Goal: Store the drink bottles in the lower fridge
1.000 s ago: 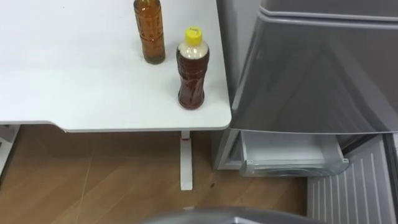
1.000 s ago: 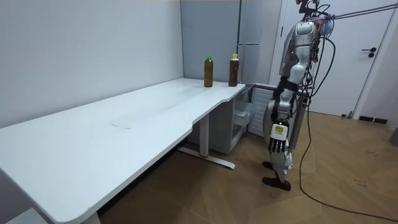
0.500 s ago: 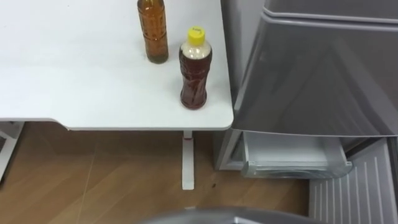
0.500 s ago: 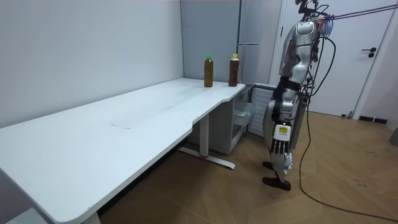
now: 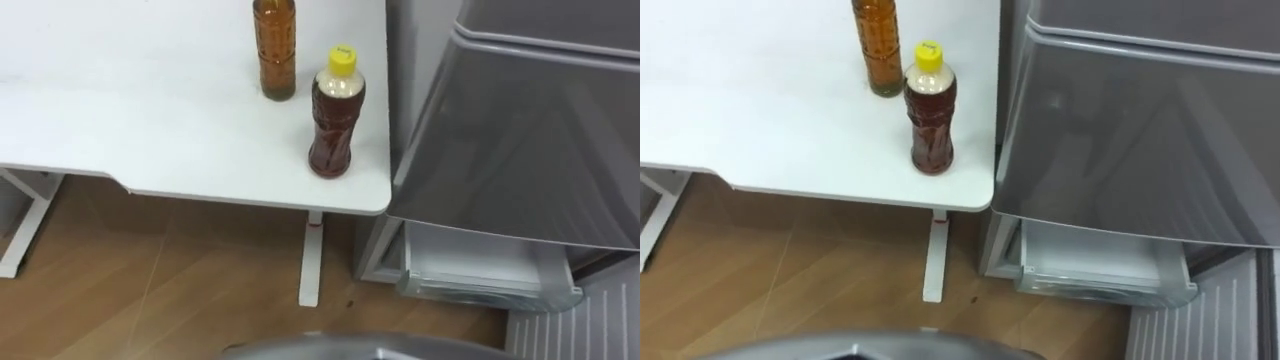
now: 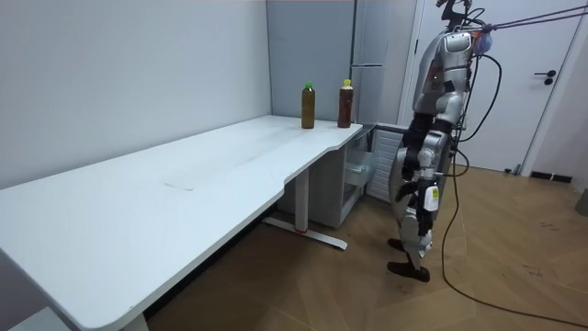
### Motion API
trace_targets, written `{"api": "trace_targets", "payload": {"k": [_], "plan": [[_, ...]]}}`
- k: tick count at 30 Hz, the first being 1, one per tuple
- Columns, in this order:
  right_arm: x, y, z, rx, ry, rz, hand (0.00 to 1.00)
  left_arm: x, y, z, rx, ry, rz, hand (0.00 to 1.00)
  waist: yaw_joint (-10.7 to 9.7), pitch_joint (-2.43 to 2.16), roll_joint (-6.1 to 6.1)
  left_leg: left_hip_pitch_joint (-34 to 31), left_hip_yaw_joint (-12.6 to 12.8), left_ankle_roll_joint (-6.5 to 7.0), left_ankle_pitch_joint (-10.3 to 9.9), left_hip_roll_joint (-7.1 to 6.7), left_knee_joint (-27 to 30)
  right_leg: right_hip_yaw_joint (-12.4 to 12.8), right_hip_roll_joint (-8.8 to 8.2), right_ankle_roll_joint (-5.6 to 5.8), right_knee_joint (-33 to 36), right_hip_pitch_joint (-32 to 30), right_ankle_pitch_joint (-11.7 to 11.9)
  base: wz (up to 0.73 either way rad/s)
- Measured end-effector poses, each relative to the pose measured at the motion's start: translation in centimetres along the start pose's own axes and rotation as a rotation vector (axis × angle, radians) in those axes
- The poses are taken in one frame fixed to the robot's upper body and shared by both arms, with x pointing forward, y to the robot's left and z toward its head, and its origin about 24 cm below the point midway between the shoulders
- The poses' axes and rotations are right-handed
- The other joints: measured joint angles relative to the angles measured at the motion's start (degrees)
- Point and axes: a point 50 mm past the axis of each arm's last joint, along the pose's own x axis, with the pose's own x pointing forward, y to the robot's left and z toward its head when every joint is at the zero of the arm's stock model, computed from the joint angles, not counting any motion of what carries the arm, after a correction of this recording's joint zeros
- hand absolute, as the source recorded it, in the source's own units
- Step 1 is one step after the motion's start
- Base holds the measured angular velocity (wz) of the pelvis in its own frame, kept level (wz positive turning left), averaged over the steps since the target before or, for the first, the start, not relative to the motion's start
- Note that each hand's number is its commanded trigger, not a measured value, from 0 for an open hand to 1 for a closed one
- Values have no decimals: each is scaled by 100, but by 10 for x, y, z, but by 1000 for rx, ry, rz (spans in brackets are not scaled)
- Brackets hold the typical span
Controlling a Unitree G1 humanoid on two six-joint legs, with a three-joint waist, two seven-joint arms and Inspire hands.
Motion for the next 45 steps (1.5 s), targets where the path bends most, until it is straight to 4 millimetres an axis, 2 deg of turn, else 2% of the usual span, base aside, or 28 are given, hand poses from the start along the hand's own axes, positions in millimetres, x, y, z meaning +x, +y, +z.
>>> {"api": "trace_targets", "payload": {"k": [1,3,4,6,7,9,10,12,16,18,19,24,25,26,27,28,30,34,39,45], "plan": [[0,-1,1,-1,-5,-4,0,-1,-1,6,-14,-28,6,0,15,0,0,-10,1,-2,1,0,1,2,-1,-2,2,-13,-1,0],[-1,-5,2,20,-33,-23,0,-10,-6,42,-123,-169,19,0,112,-4,-2,-41,-16,-14,9,-1,14,-21,1,-3,2,6,-1,3],[-1,-6,2,31,-38,-30,0,-13,-7,52,-150,-211,24,0,131,-5,-3,-49,-33,-14,9,-1,23,-37,4,-3,2,7,-1,14],[-2,-13,3,80,-71,-57,0,-33,-9,94,-273,-392,46,0,210,-12,8,-111,-124,-13,9,-15,64,-87,6,-3,5,-24,-2,16],[-2,-15,4,88,-86,-64,0,-39,-8,104,-305,-442,50,0,247,-12,8,-125,-124,-13,9,-15,67,-106,7,-3,10,-31,-2,5],[-4,-22,4,90,-123,-90,0,-68,-3,143,-406,-644,63,0,318,-47,55,-155,-122,-13,9,-15,73,-122,5,-4,11,-99,-2,0],[-4,-23,4,93,-131,-95,0,-75,-1,151,-418,-692,75,0,331,-48,56,-155,-125,-13,10,-16,84,-119,9,-4,10,-97,-2,3],[-4,-25,5,86,-149,-105,0,-108,6,177,-494,-873,106,0,356,-50,58,-173,-135,-12,11,-18,128,-134,7,-4,12,-92,-2,4],[-4,-26,3,83,-161,-101,0,-154,9,201,-566,-1098,76,0,350,-52,84,-189,-156,-9,10,-41,107,-133,-14,0,6,-106,-4,1],[-4,-26,3,83,-172,-92,0,-187,12,211,-619,-1235,30,0,284,-52,92,-188,-180,-6,11,-48,84,-133,-25,4,16,-106,-7,4],[-4,-26,3,81,-170,-91,0,-193,12,213,-622,-1272,24,0,273,-53,100,-186,-184,-5,11,-50,88,-131,-24,4,15,-103,-7,0],[-3,-23,-4,71,-140,-83,0,-258,13,219,-628,-1597,-76,0,118,-44,101,-192,-194,-3,10,-55,82,-143,-13,4,2,-102,-7,1],[-3,-23,-5,66,-135,-81,0,-264,13,220,-623,-1632,-93,0,107,-42,104,-189,-188,-3,10,-55,75,-127,-12,4,2,-104,-7,-3],[-2,-22,-7,52,-128,-73,0,-275,9,219,-613,-1683,-153,0,57,1,54,-186,-186,-3,10,-55,78,-114,-13,4,0,-102,-7,0],[-2,-22,-8,48,-127,-59,0,-282,4,217,-599,-1713,-210,0,1,-17,105,-196,-187,-3,10,-55,92,-109,-15,4,3,-104,-7,0],[-2,-21,-7,47,-128,-49,0,-285,0,217,-584,-1723,-241,0,-28,3,81,-200,-187,-3,10,-56,89,-107,-15,4,5,-110,-7,0],[-2,-19,-6,35,-131,-18,0,-291,-16,213,-491,-1745,-369,0,-200,8,108,-217,-190,-2,10,-55,104,-113,-16,4,7,-106,-7,0],[-2,-17,-4,-7,-127,-2,0,-303,-46,206,-378,-1724,-645,0,-391,28,87,-230,-189,-5,11,-51,100,-100,-2,3,-7,-93,-6,-2],[-2,-16,-4,-33,-126,4,0,-320,-76,193,-248,-1720,-905,0,-697,81,83,-183,-41,-9,15,-31,92,122,23,3,1,-128,-6,-15],[-1,-12,-3,-78,-132,25,0,-334,-102,173,-28,-1745,-1121,0,-972,64,57,-258,92,-8,11,-3,60,184,11,-4,6,-261,0,-11]]}}
